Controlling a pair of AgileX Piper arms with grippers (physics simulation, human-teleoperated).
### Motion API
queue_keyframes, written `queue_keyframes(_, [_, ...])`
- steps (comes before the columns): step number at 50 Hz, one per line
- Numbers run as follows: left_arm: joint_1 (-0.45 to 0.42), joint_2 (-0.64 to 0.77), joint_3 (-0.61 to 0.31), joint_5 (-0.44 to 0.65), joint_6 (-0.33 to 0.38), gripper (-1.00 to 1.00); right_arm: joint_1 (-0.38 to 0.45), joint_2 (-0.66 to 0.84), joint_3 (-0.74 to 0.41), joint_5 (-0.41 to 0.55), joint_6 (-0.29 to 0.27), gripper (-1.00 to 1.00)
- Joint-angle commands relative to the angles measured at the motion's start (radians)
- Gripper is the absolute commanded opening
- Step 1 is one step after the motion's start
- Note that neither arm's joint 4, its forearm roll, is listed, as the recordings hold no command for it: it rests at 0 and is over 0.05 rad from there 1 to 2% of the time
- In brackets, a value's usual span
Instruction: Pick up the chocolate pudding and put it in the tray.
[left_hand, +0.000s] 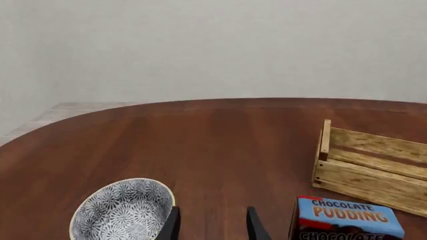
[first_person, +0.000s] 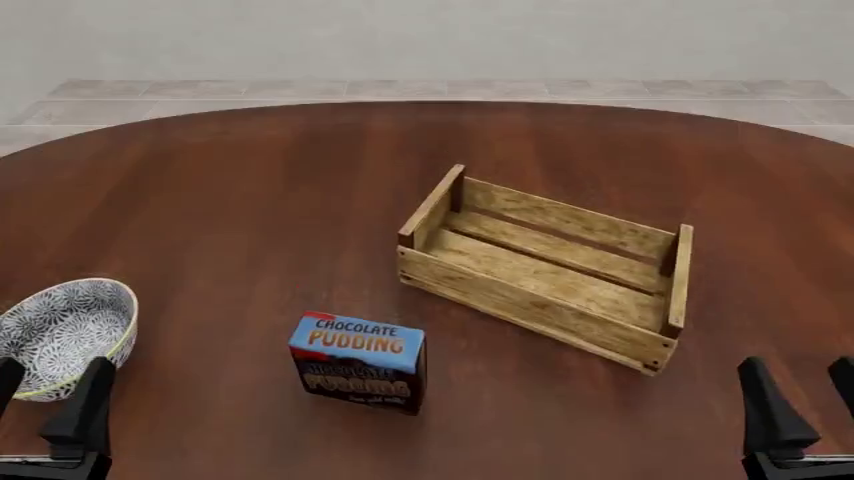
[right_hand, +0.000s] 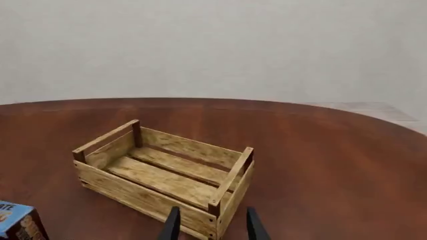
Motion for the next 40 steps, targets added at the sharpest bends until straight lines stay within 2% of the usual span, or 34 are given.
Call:
queue_keyframes(1, [0.0,0.0,0.0,0.0,0.0,1.0,0.011,0.009,-0.003,0.0,0.003,1.0])
queue_keyframes(18, [0.0,0.0,0.0,0.0,0.0,1.0,0.03,-0.002,-0.008,0.032,-0.032,1.0])
queue_keyframes(24, [0.0,0.0,0.0,0.0,0.0,1.0,0.03,-0.002,-0.018,0.038,-0.033,1.0])
queue_keyframes(27, [0.0,0.0,0.0,0.0,0.0,1.0,0.036,0.002,-0.035,0.05,-0.008,1.0])
queue_keyframes(29, [0.0,0.0,0.0,0.0,0.0,1.0,0.047,0.018,-0.052,0.065,-0.026,1.0])
queue_keyframes(30, [0.0,0.0,0.0,0.0,0.0,1.0,0.061,0.019,-0.071,0.078,-0.009,1.0])
queue_keyframes(33, [0.0,0.0,0.0,0.0,0.0,1.0,0.065,0.023,-0.086,0.083,-0.016,1.0])
queue_keyframes(34, [0.0,0.0,0.0,0.0,0.0,1.0,0.082,0.049,-0.119,0.085,-0.036,1.0])
queue_keyframes(36, [0.0,0.0,0.0,0.0,0.0,1.0,0.1,0.102,-0.147,0.069,-0.009,1.0])
queue_keyframes(38, [0.0,0.0,0.0,0.0,0.0,1.0,0.084,0.163,-0.185,0.057,-0.052,1.0])
queue_keyframes(39, [0.0,0.0,0.0,0.0,0.0,1.0,0.119,0.164,-0.213,0.069,-0.04,1.0])
queue_keyframes(40, [0.0,0.0,0.0,0.0,0.0,1.0,0.108,0.179,-0.232,0.077,-0.046,1.0])
